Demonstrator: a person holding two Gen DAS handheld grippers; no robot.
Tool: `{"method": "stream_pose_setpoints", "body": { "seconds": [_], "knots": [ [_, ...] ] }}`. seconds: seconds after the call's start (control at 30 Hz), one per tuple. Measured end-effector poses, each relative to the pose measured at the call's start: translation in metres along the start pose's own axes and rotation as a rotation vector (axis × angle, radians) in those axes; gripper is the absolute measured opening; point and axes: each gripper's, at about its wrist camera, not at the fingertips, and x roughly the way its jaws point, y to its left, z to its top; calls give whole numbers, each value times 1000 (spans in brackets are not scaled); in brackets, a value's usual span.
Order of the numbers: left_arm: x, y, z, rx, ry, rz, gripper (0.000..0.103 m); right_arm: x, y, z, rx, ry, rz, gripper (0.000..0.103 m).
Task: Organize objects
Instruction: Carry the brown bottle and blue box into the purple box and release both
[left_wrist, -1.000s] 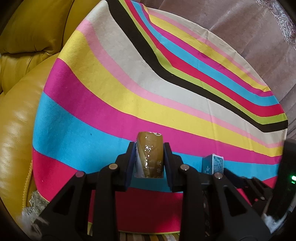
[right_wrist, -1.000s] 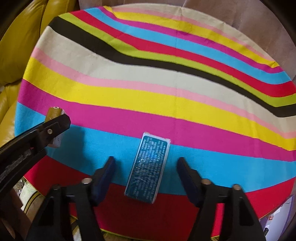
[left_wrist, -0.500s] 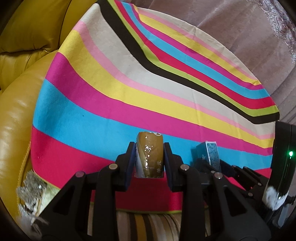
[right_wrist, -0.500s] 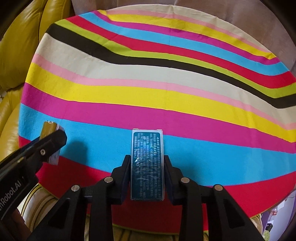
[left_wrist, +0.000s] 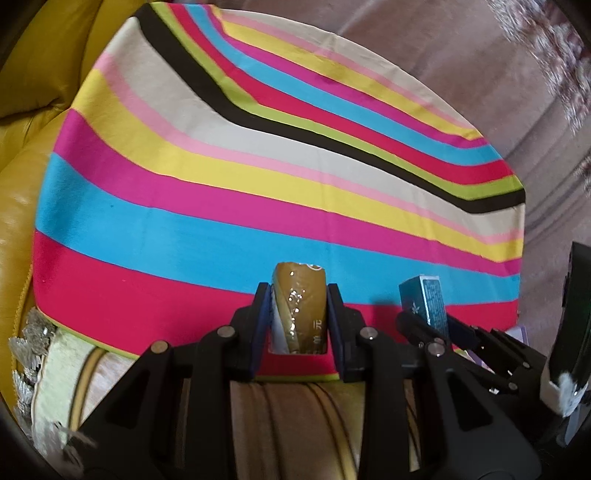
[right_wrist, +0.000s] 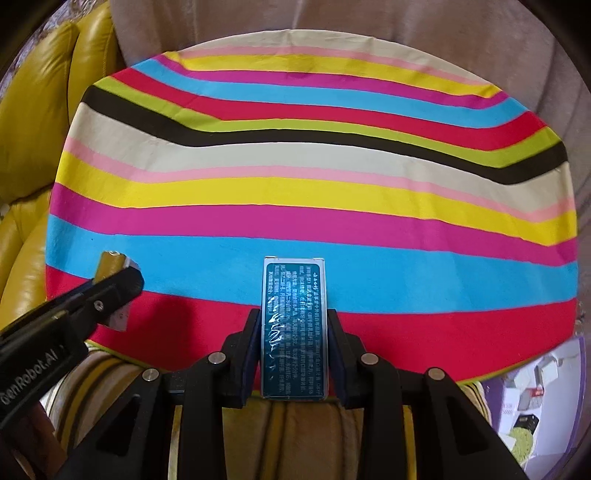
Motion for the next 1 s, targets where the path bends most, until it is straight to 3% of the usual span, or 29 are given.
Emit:
{"method": "stream_pose_setpoints", "body": {
  "seconds": [0.4,1.0],
  "knots": [
    [-4,-38,-17,68,31,-37,33,-20,-33,-24,59,1,-8,34],
    [0,-101,-38,213,88,-111,33,-51,-104,-64,191,-12,-94,34]
  ]
}}
